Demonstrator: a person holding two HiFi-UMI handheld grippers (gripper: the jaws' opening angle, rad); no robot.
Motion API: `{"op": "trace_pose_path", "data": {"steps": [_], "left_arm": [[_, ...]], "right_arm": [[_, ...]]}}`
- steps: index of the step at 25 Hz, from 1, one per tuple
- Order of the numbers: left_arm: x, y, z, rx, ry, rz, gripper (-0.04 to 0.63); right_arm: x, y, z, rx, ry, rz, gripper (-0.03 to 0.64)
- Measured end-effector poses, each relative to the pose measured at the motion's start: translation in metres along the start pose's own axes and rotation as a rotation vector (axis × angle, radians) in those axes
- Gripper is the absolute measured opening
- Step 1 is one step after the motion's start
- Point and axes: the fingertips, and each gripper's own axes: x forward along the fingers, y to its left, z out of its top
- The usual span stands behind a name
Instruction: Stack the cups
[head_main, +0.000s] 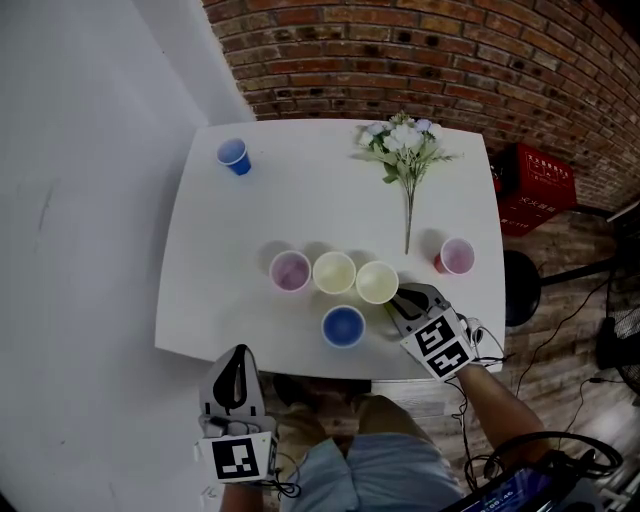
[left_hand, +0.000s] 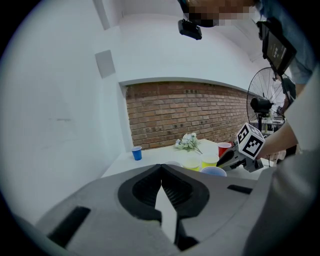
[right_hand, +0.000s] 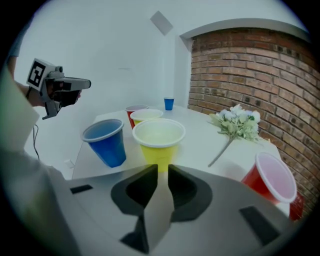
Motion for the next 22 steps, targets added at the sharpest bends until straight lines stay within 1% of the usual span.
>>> {"op": "trace_pose_path", "data": {"steps": [4,7,9,11,13,15,17,19,22], "left_arm": [[0.001,0.0,-0.001,-0.027,0.025,0.007,0.009],[0.002,0.003,0.003,-0.003,0.014,0.013,0.009],[0.002,0.003,0.0,-0.003,0.014,0.013,0.009],[0.003,0.005,-0.001,-0.002,0.016,0.014,0.009],[0.003,0.005,-0.002,-0.004,0.006,0.014,0.009],[0.003,0.006,-0.001,-0.01,0.002,0.017,0.009],[0.003,0.005,-0.002,-0.024,0.015,0.013,0.009],[0.002,0.004,-0.004,-0.028,0.022,0.007,0.009],[0.001,0.007,-0.002,0.001,0.011,0.01,0.009]], "right_arm": [[0.002,-0.005,-0.001,0.01,0.009,-0.012,0.071],[0.003,-0.009,-0.002,0.016,0.013,-0.021,0.071],[0.004,-0.007,-0.002,0.007,0.023,-0.016,0.071],[0.003,0.0,-0.005,-0.004,0.048,0.003,0.057],[0.0,0.015,-0.008,0.007,0.062,0.048,0.025],[-0.002,0.033,-0.008,0.025,0.055,0.109,0.025],[0.0,0.045,-0.005,0.029,0.031,0.148,0.023],[0.004,0.049,0.001,0.034,0.011,0.159,0.025],[0.007,0.046,0.007,0.042,-0.009,0.147,0.025]]}}
